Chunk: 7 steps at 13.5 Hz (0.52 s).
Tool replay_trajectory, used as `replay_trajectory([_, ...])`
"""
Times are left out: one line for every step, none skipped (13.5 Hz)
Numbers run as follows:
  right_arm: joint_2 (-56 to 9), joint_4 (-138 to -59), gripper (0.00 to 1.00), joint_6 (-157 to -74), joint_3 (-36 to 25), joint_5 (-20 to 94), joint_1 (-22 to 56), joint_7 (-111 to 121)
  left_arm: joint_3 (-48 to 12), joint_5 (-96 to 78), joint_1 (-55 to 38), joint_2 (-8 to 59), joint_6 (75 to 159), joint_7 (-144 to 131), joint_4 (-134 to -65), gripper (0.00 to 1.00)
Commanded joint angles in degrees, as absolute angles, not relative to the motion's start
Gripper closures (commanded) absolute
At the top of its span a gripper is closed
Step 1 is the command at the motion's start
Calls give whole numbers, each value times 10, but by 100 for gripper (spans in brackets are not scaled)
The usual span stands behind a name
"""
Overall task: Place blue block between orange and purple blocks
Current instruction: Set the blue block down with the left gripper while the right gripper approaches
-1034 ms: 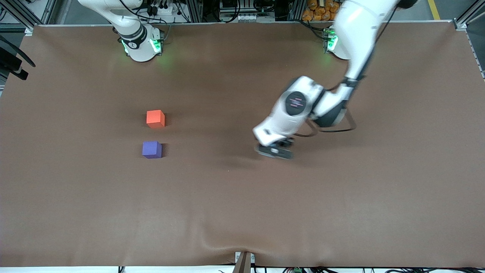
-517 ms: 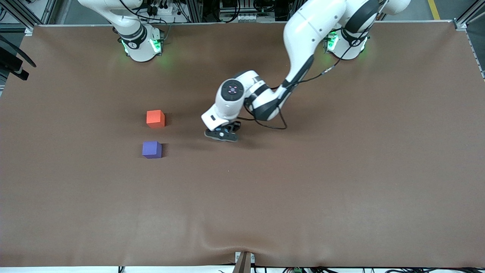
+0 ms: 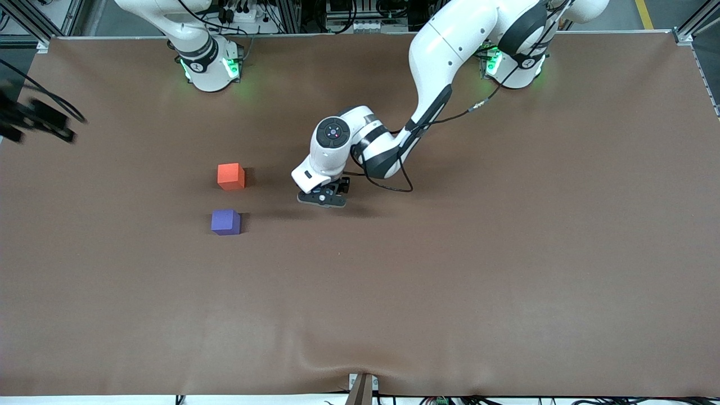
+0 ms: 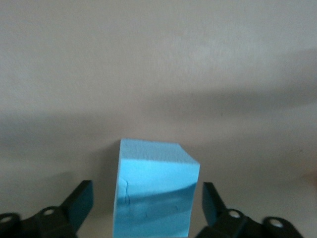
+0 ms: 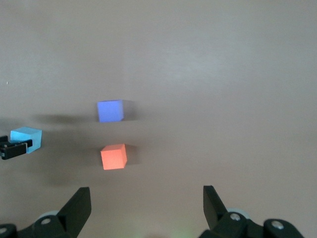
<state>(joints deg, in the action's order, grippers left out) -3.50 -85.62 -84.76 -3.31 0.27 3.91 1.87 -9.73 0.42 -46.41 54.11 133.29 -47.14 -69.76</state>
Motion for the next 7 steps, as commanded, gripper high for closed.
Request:
replay_trajectory([-138, -842, 0, -860, -36, -11, 121, 18, -80, 3, -467, 482, 1303, -481, -695, 0])
replay_trajectory([-167, -842, 0, -867, -36, -18, 147, 18, -63, 4, -458, 459, 1276, -480, -699, 0])
replay_trajectory([-193, -842, 0, -892, -36, -21, 166, 18, -43, 4, -444, 418, 1244, -474, -704, 0])
replay_trajectory([-207, -842, 0, -923, -36, -19, 177, 15, -39, 4, -419, 382, 1207, -472, -714, 0])
replay_trajectory([-217, -845, 0, -949, -36, -18, 183, 20, -37, 4, -380, 350, 1161, -473, -715, 0])
replay_trajectory([-225, -847, 0, -952, -36, -18, 198, 20, -37, 4, -347, 326, 1122, -470, -715, 0])
replay_trajectory([-232, -848, 0, -952, -36, -11, 214, 12, -37, 5, -312, 303, 1098, -462, -715, 0])
